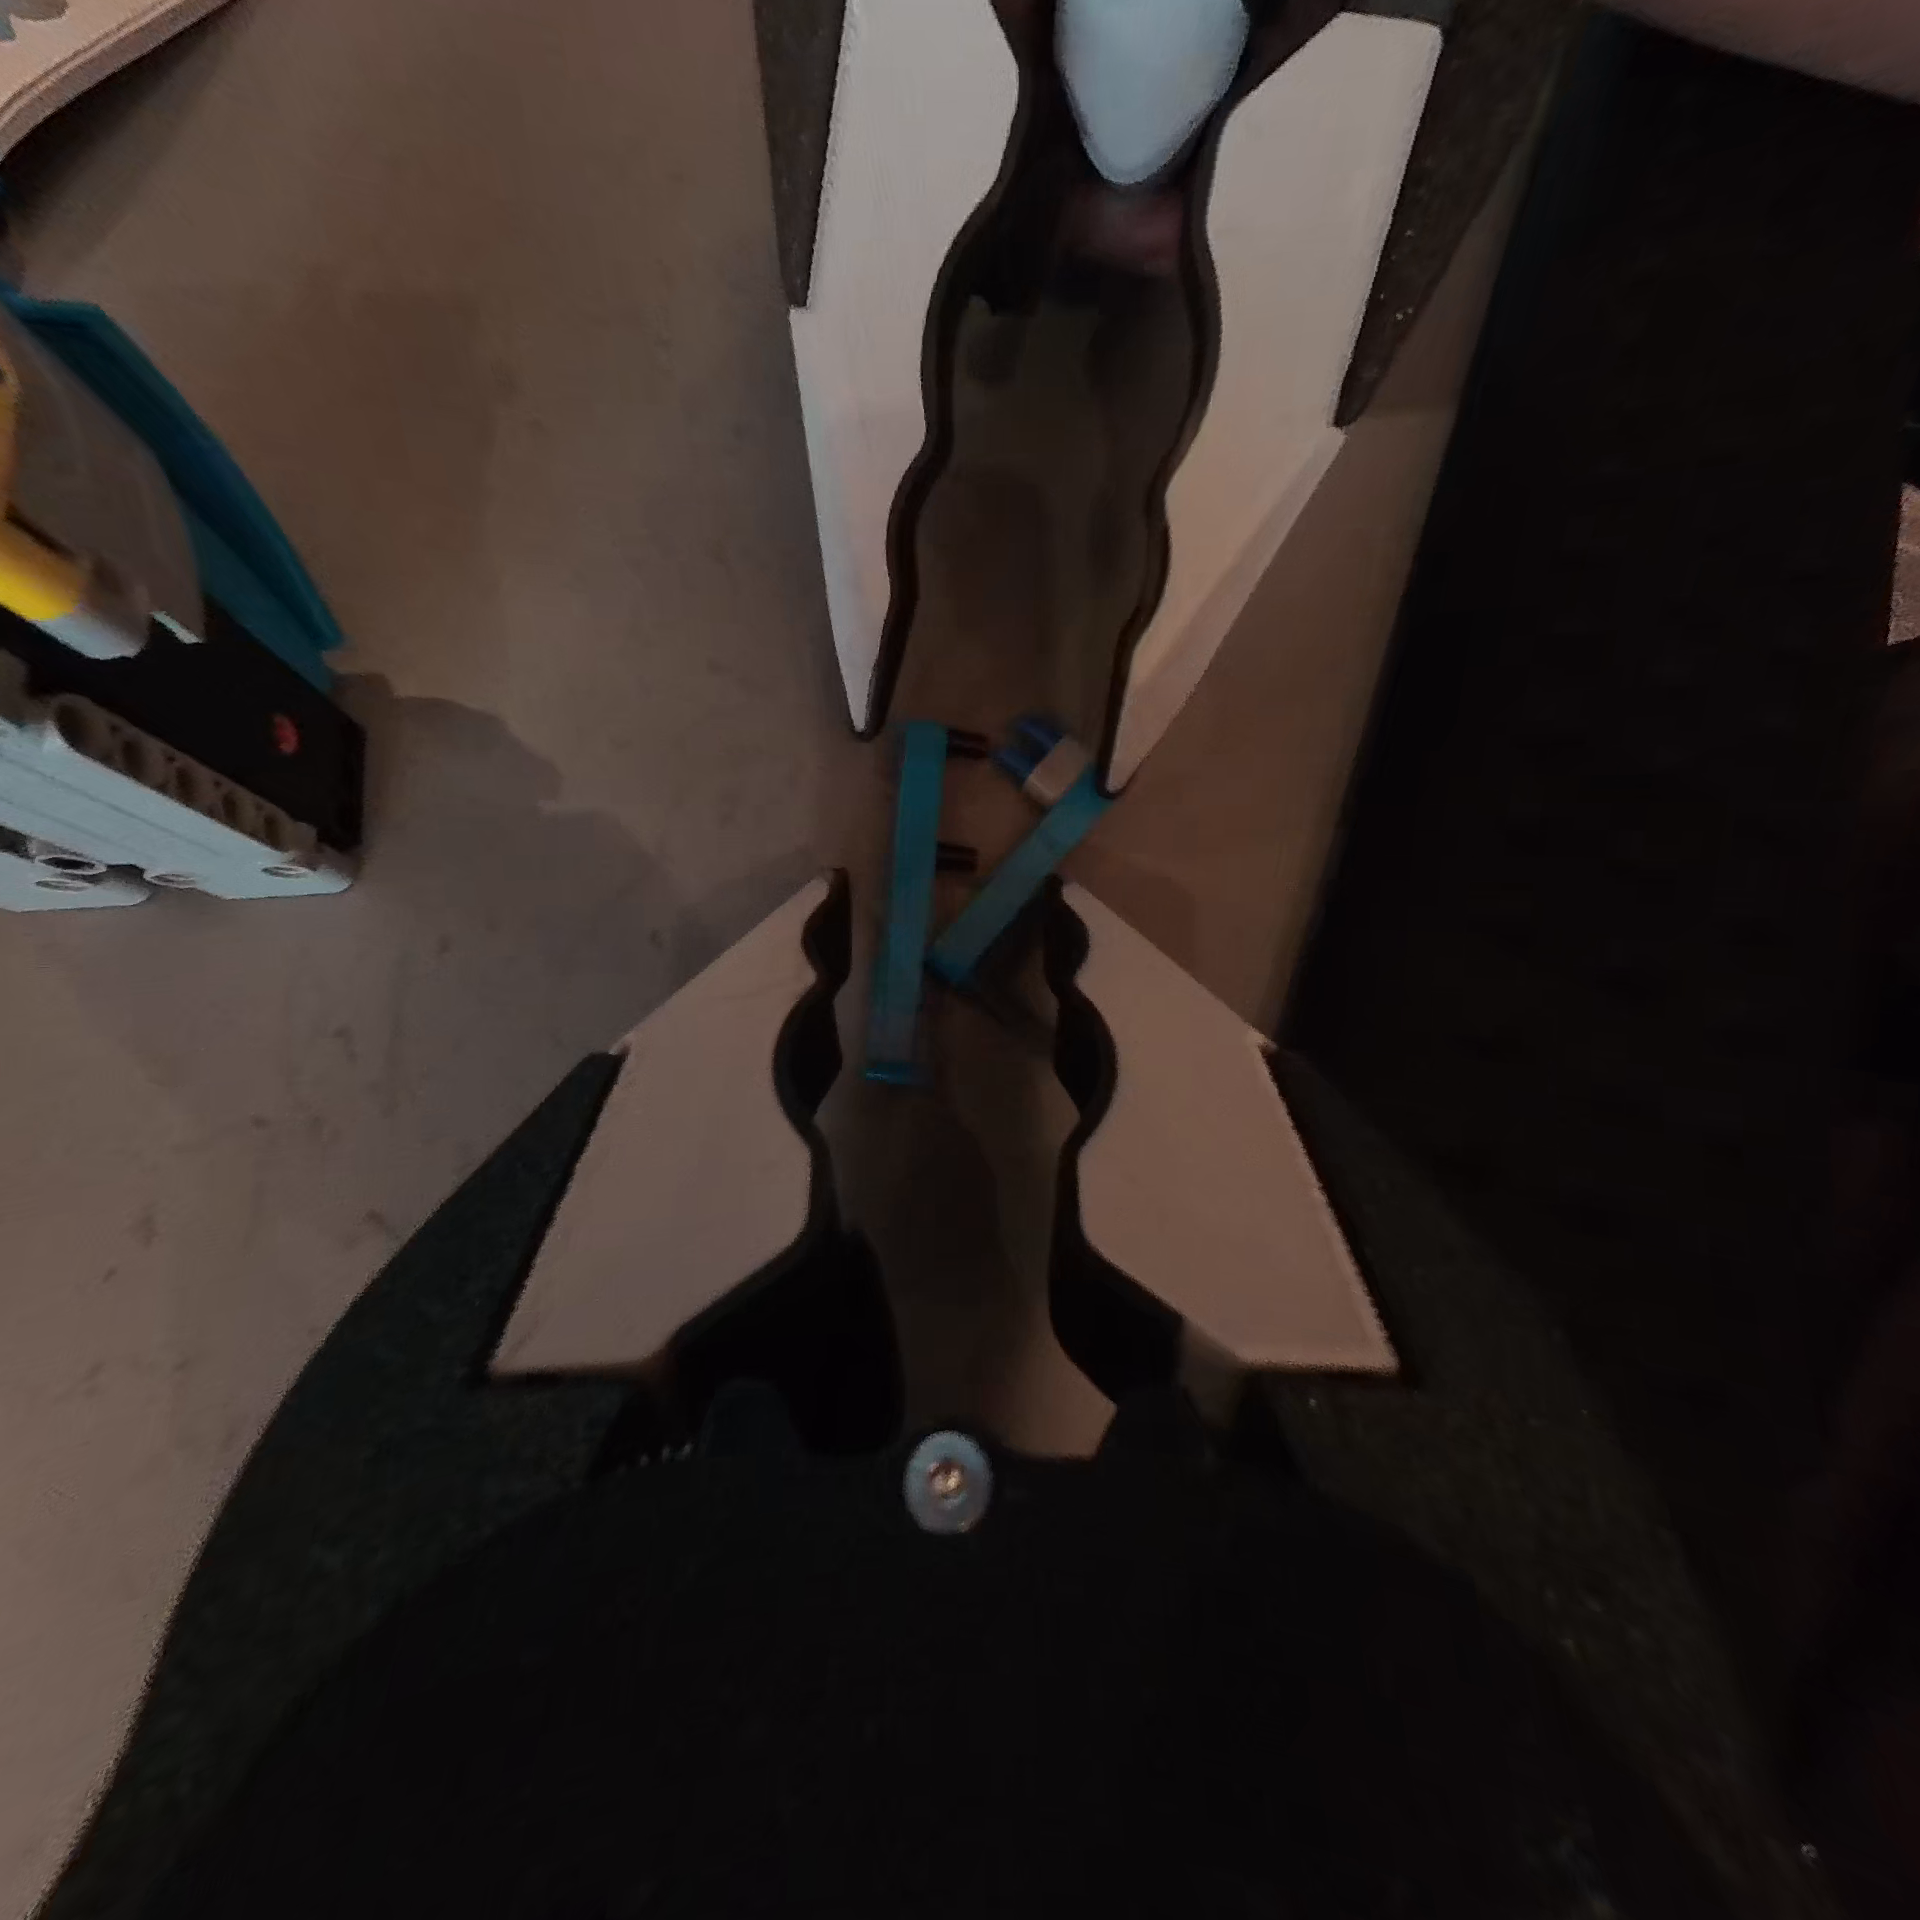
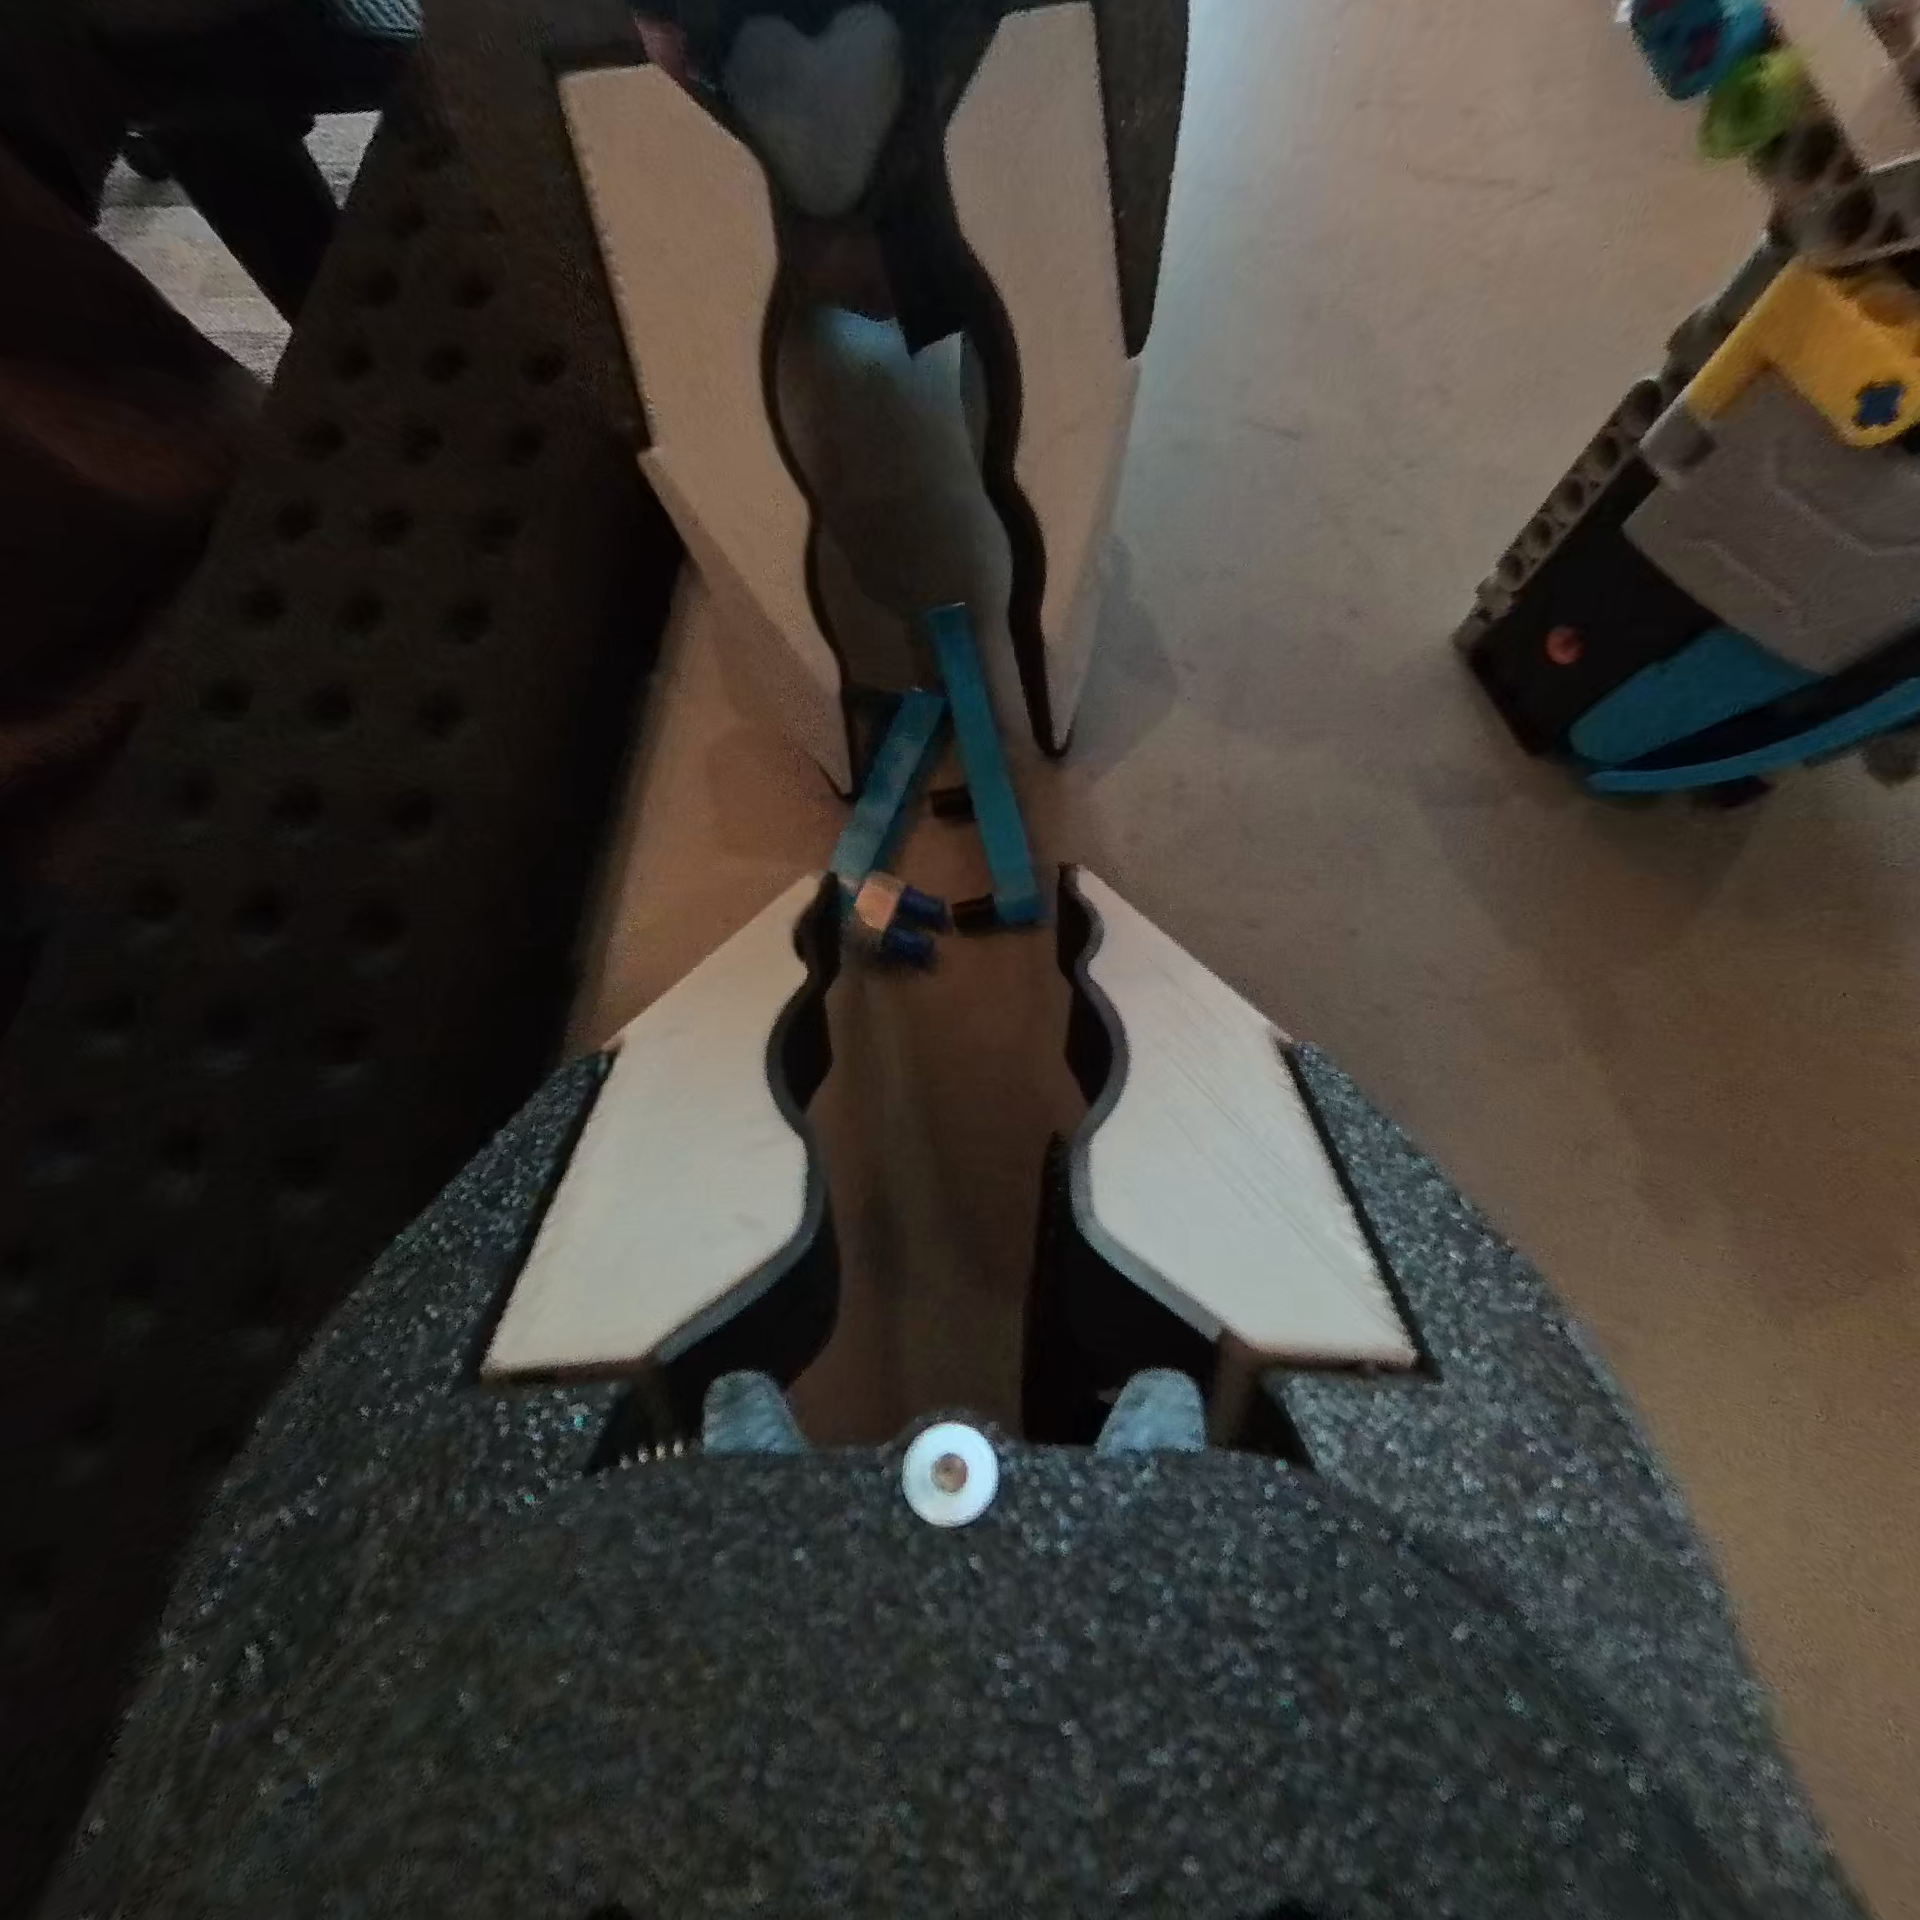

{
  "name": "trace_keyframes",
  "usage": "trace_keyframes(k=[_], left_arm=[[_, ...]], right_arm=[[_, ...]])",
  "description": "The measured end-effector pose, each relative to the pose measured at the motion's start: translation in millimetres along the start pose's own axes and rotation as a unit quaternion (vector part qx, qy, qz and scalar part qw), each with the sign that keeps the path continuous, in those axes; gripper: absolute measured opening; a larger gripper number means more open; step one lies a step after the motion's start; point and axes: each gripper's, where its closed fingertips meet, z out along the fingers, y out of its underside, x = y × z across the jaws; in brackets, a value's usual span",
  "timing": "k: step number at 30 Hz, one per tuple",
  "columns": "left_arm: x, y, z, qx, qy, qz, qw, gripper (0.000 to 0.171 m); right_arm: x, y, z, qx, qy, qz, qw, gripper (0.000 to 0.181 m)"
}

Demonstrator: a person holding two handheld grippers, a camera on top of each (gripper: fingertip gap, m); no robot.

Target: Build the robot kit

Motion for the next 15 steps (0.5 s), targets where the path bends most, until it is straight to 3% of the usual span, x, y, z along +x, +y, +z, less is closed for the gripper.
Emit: trace_keyframes(k=[10, 13, 15], left_arm=[[-1, -3, 3, 0.002, -0.014, -0.005, 1.0, 0.038], [-1, -3, 3, 0.005, -0.005, -0.014, 1.0, 0.038], [-1, -3, 2, 0.006, 0.0, -0.021, 1.0, 0.038]], right_arm=[[-9, -6, -1, 0.017, -0.027, 0.03, 0.999, 0.072], [-5, -6, 3, 0.014, -0.02, 0.049, 0.998, 0.088], [1, 0, 5, -0.003, 0.01, 0.026, 1.0, 0.078]])
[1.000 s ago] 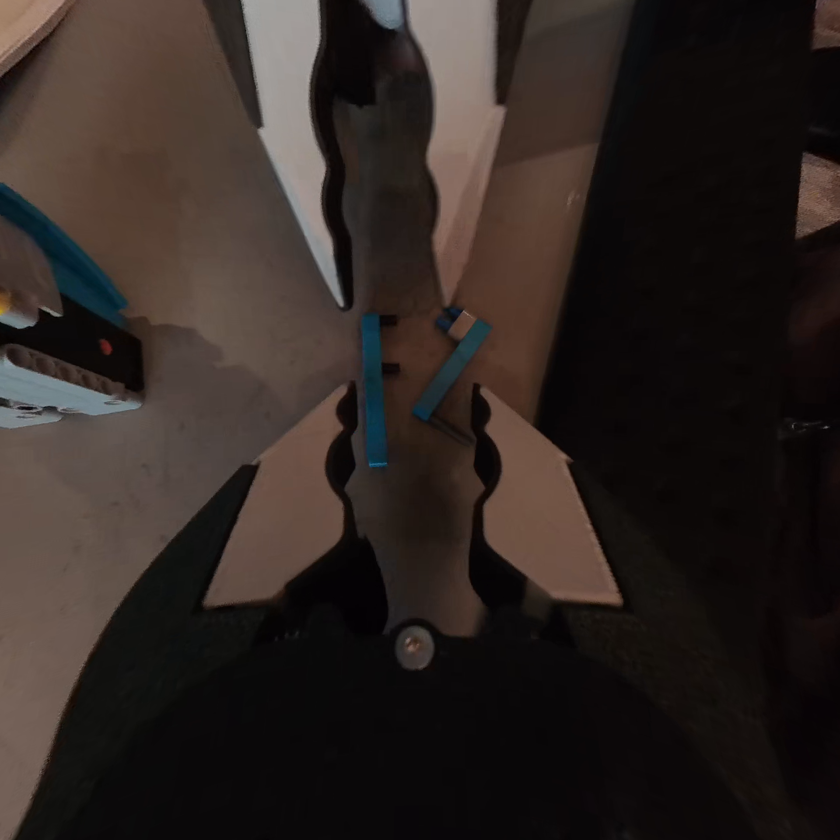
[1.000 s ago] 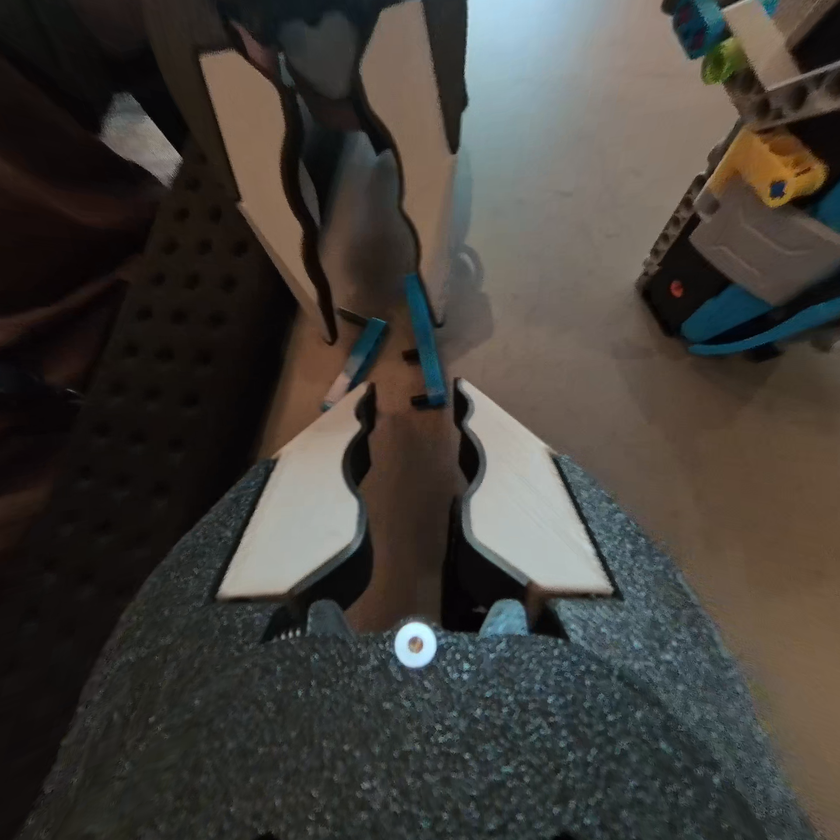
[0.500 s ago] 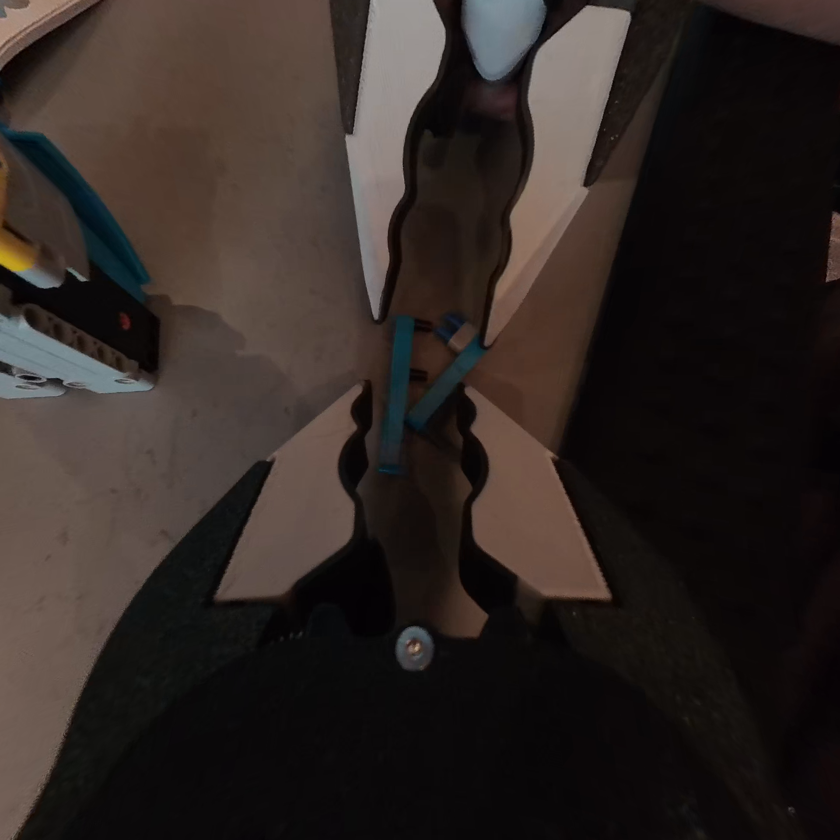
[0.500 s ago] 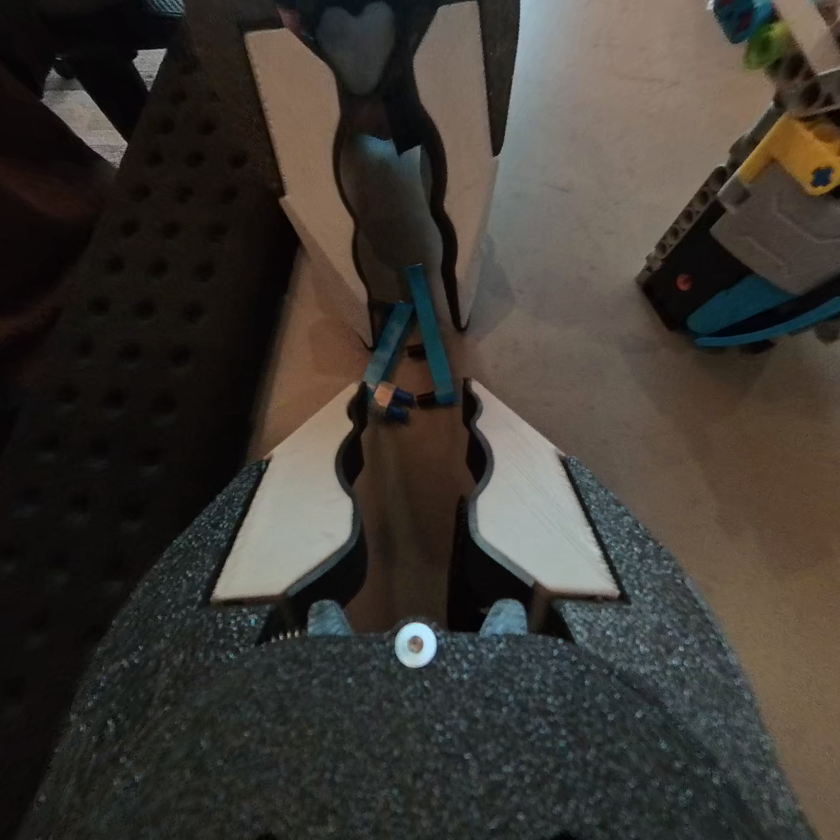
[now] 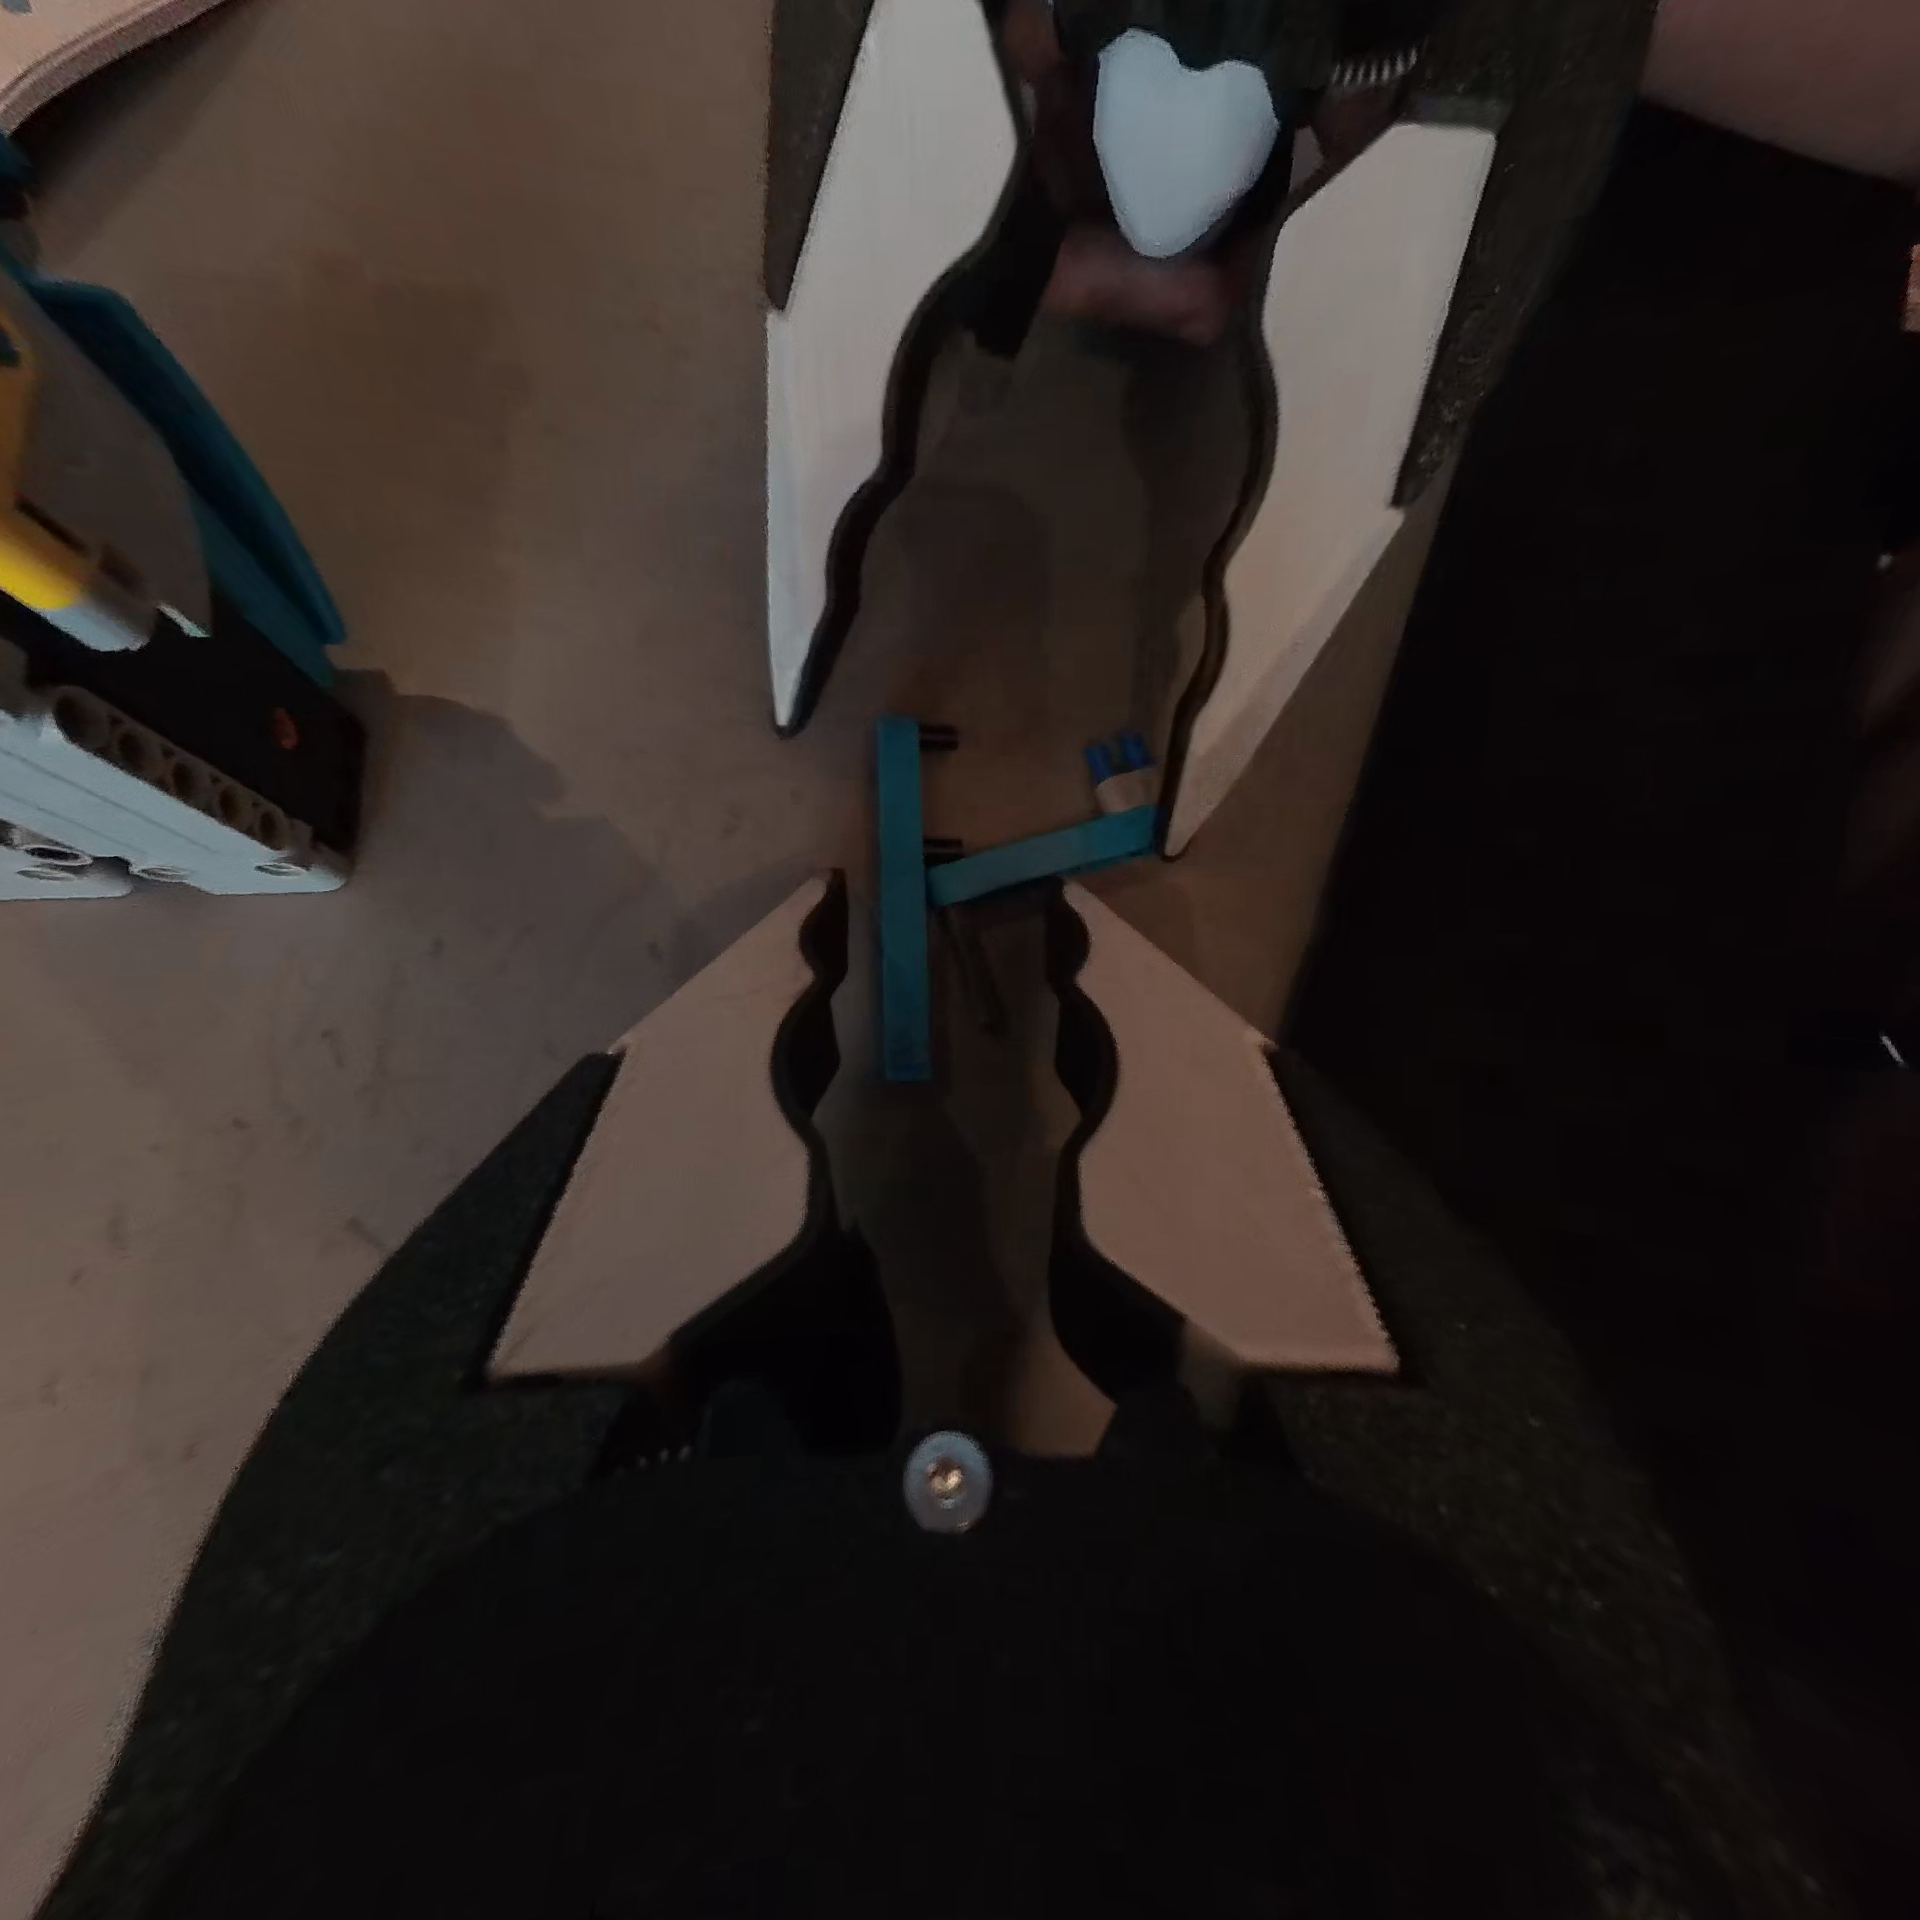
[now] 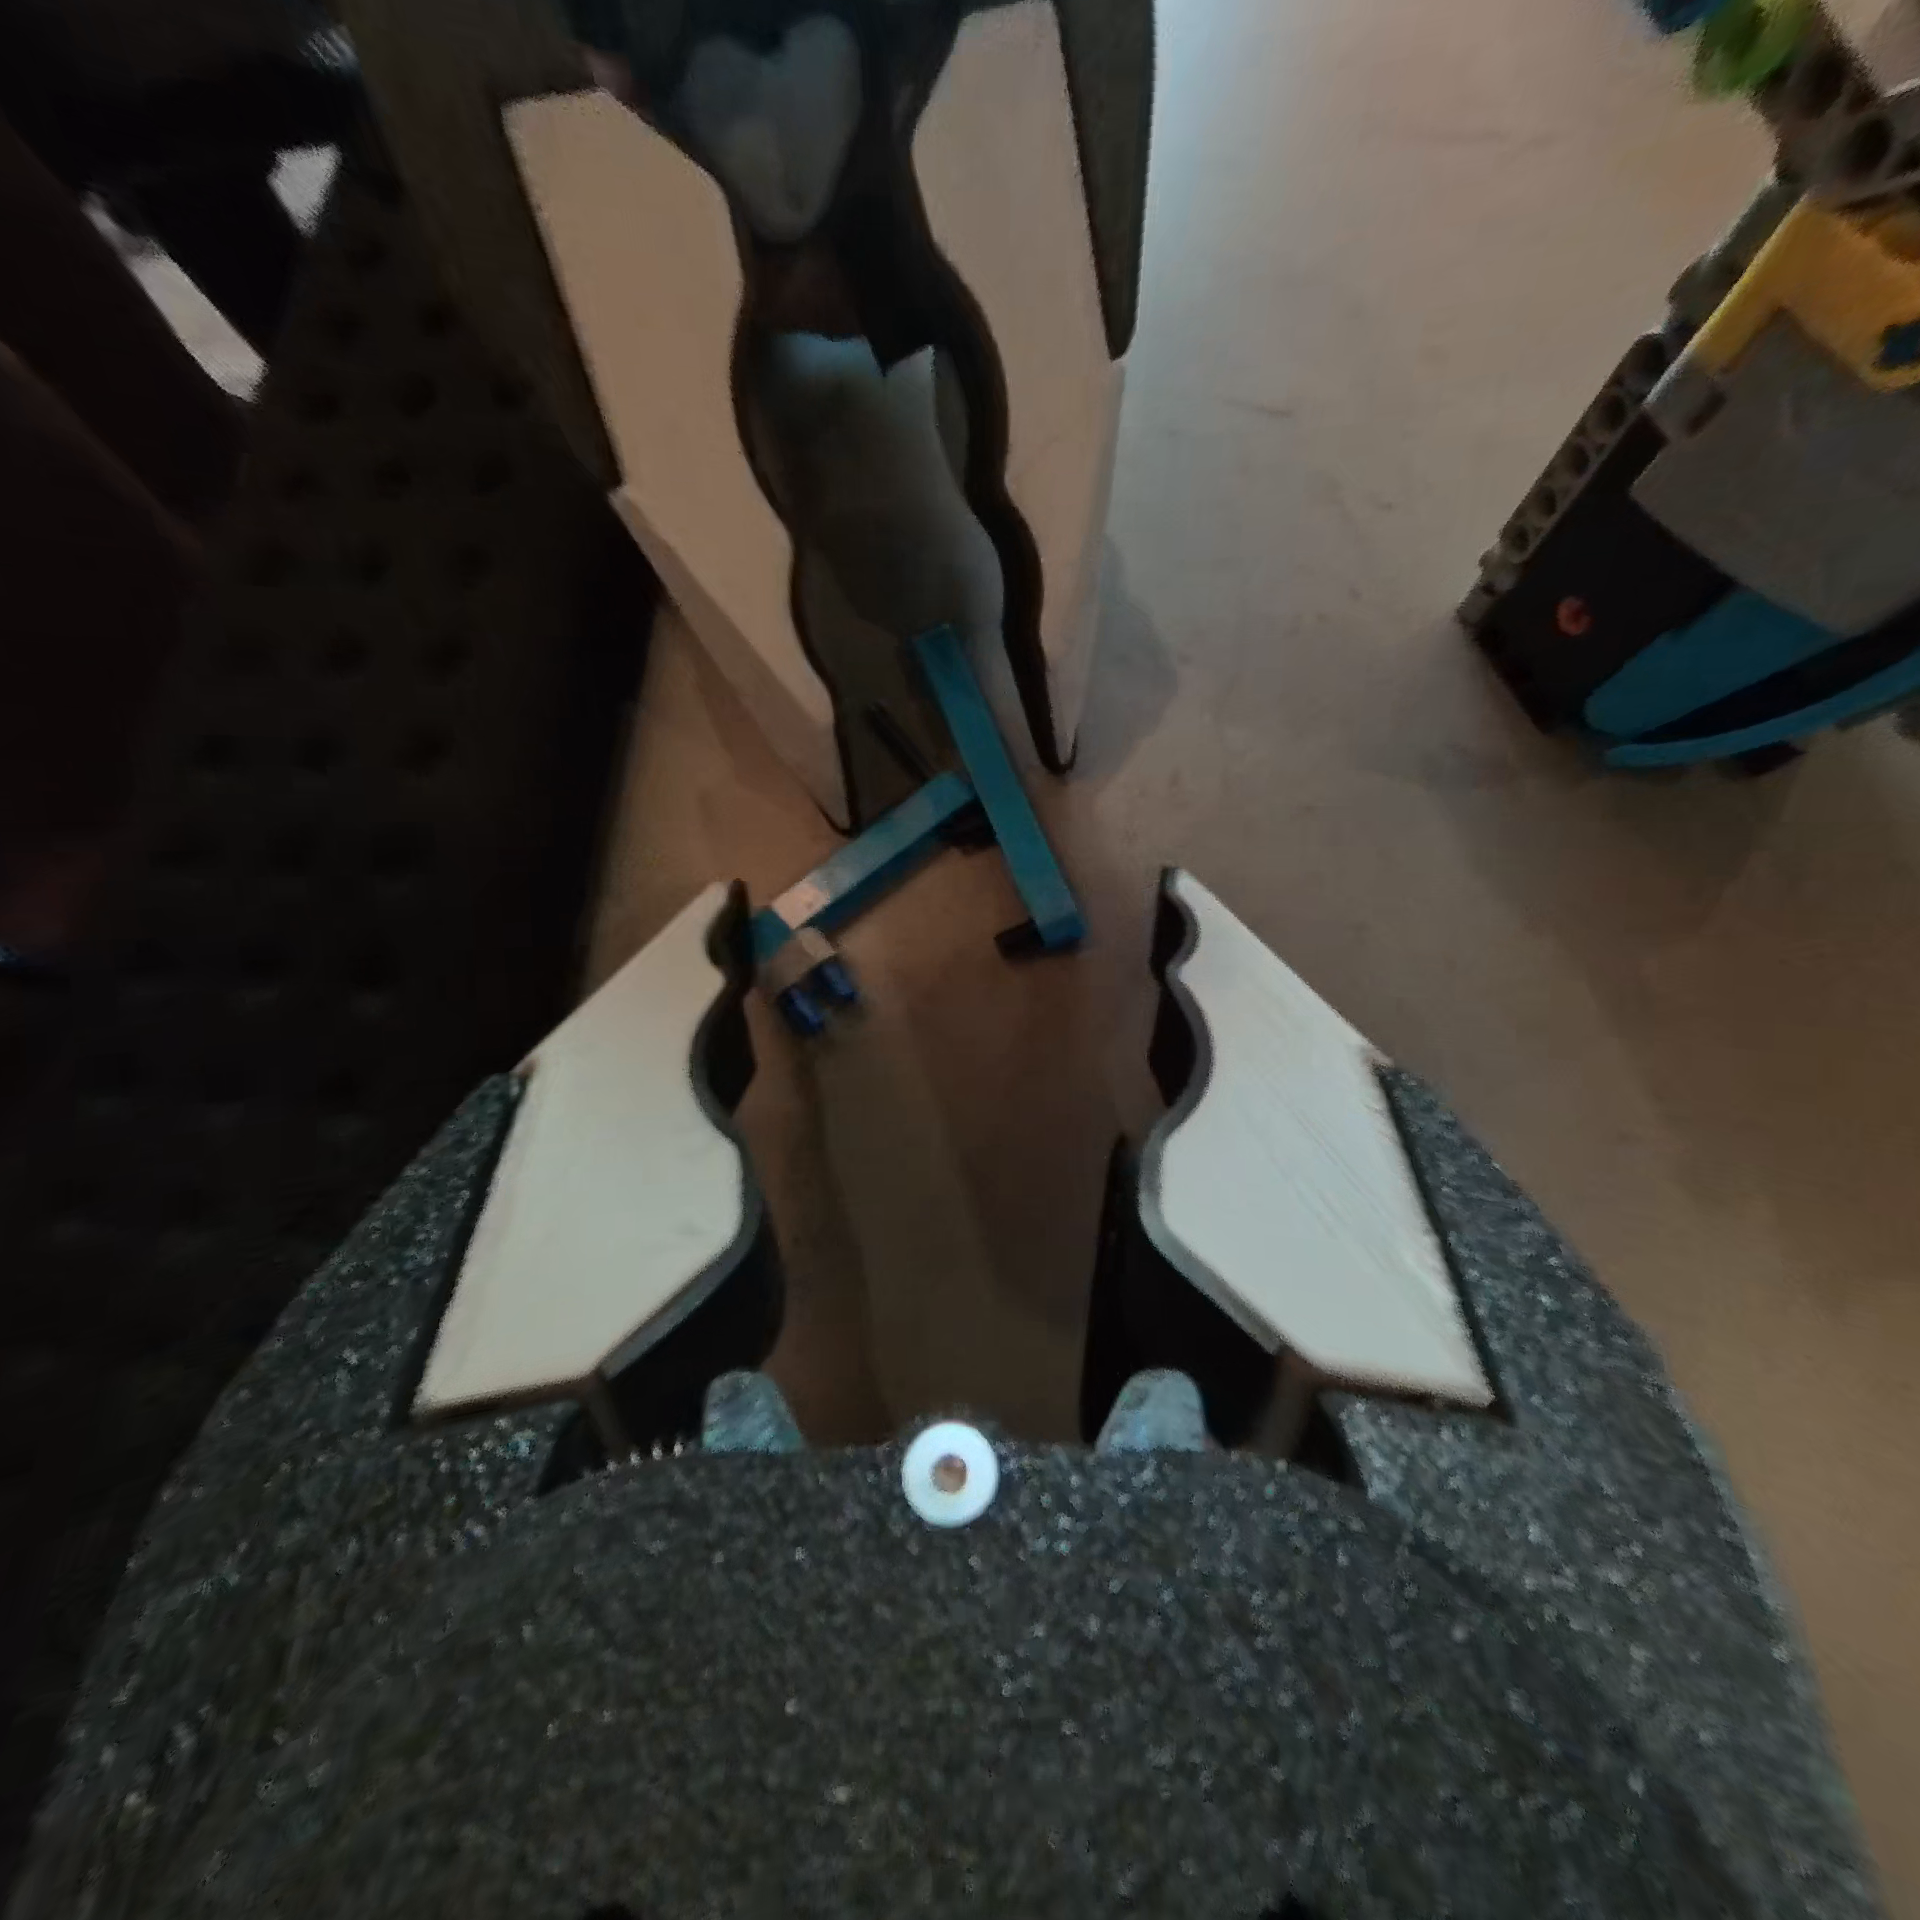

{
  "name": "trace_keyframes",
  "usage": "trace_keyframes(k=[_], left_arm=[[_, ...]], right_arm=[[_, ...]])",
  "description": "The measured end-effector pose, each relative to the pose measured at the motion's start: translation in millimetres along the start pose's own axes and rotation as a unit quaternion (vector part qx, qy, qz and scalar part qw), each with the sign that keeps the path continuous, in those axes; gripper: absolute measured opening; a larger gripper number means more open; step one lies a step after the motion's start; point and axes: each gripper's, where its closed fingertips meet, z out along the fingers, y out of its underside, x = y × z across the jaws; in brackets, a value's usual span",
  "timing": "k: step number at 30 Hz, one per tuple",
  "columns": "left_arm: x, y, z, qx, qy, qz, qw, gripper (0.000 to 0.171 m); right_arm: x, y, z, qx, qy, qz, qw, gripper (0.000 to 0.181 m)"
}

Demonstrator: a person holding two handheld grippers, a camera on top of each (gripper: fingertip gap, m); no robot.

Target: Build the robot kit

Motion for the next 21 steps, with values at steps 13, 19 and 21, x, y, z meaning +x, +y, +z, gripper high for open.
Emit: trace_keyframes(k=[13, 19, 21], left_arm=[[0, 0, -1, 0.002, 0.022, -0.003, 1.0, 0.036], [-3, -1, 1, -0.003, 0.027, 0.01, 1.0, 0.029], [-4, -1, 1, -0.004, 0.03, 0.012, 0.999, 0.027]], right_arm=[[7, 3, -10, 0.021, -0.007, -0.038, 0.999, 0.043], [10, 2, -3, 0.015, -0.01, -0.055, 0.998, 0.045], [11, 3, -2, 0.011, -0.018, -0.052, 0.998, 0.035]])
